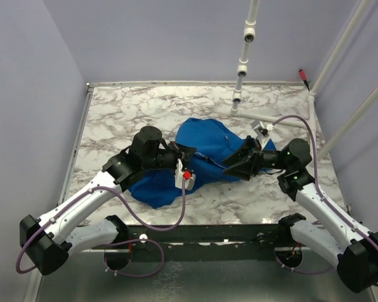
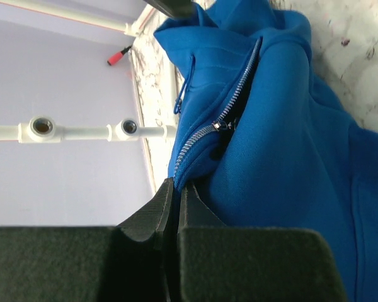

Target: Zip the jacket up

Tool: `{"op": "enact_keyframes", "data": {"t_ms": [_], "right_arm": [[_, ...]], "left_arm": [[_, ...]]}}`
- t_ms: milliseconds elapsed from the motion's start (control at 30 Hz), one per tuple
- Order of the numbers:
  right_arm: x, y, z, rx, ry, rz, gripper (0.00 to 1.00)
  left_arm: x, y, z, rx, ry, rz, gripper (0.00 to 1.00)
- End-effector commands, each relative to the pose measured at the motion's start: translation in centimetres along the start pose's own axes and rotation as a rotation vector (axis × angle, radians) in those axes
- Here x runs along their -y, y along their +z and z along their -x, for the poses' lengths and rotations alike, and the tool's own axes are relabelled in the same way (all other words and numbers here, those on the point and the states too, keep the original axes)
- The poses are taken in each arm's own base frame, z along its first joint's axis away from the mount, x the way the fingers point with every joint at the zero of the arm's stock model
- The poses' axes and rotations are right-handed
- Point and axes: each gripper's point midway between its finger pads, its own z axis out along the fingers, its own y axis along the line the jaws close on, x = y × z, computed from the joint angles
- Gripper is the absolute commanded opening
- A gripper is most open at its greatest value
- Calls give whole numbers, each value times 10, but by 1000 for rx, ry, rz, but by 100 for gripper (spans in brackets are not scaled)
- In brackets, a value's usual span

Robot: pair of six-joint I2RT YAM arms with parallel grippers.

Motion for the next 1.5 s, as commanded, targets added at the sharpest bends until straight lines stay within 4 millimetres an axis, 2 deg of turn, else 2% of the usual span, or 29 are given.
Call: {"op": "enact_keyframes", "data": {"t_ms": [0,267,400,467,533,667,733,800,900,1000,1133,1233,1300,1400,1433,1467], "right_arm": [[0,11,-29,-90,28,42,57],[51,21,-24,-67,-17,-126,60],[69,26,-25,-68,-15,-156,61],[82,28,-19,-37,-38,-210,67],[99,25,-5,20,-98,-307,77],[123,10,38,185,-254,-508,80],[126,2,63,254,-337,-576,80],[120,-2,85,298,-416,-594,80],[117,-4,99,273,-473,-622,80],[127,-16,99,228,-479,-693,80],[134,-42,100,274,-453,-800,80],[119,-44,96,279,-378,-748,80],[105,-38,82,191,-279,-663,80],[88,-38,57,110,-125,-629,85],[87,-40,48,106,-88,-634,89],[89,-45,32,85,-32,-658,93]], "left_arm": [[-33,-4,38,124,-33,94,0],[-63,-20,71,215,-62,157,0],[-66,-22,79,242,-50,167,0],[-65,-21,83,261,-55,169,0],[-64,-21,88,282,-59,170,0],[-67,-22,95,306,-47,175,0],[-68,-23,95,306,-44,180,0],[-68,-24,94,298,-41,186,0],[-67,-26,94,292,-37,191,0],[-62,-27,90,280,-35,191,0],[-55,-27,88,274,-28,185,0],[-51,-26,86,269,-34,182,0],[-49,-26,83,256,-37,182,0],[-44,-25,80,248,-31,177,0],[-42,-25,80,250,-28,175,0],[-41,-25,80,253,-24,174,0]]}}
